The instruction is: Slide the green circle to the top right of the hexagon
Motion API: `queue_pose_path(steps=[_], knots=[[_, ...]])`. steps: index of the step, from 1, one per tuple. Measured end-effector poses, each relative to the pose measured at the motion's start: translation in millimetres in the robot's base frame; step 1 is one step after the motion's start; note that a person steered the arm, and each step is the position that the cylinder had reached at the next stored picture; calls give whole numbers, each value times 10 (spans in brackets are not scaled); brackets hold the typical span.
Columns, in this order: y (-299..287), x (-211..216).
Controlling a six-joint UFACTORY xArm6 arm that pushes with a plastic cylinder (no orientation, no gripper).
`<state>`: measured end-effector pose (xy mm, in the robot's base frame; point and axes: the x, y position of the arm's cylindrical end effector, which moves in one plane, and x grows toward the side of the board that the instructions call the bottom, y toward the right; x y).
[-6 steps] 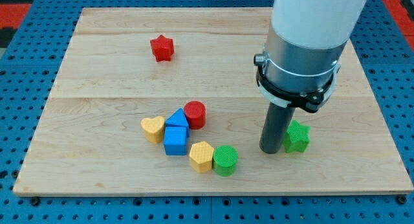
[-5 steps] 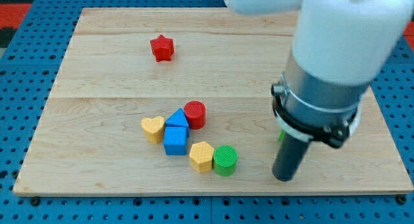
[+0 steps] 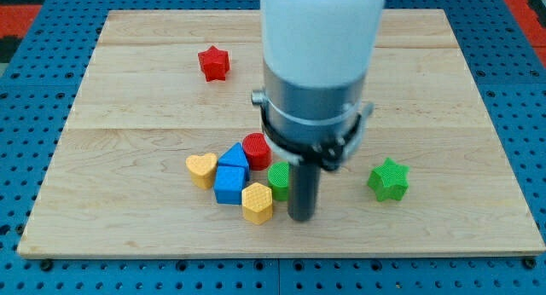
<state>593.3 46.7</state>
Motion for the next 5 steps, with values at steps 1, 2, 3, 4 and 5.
queue_pose_path(steps=[1, 2, 3, 4, 5], knots=[[1068, 77], [1391, -120], [1001, -450], [243, -714], [-211, -1193]])
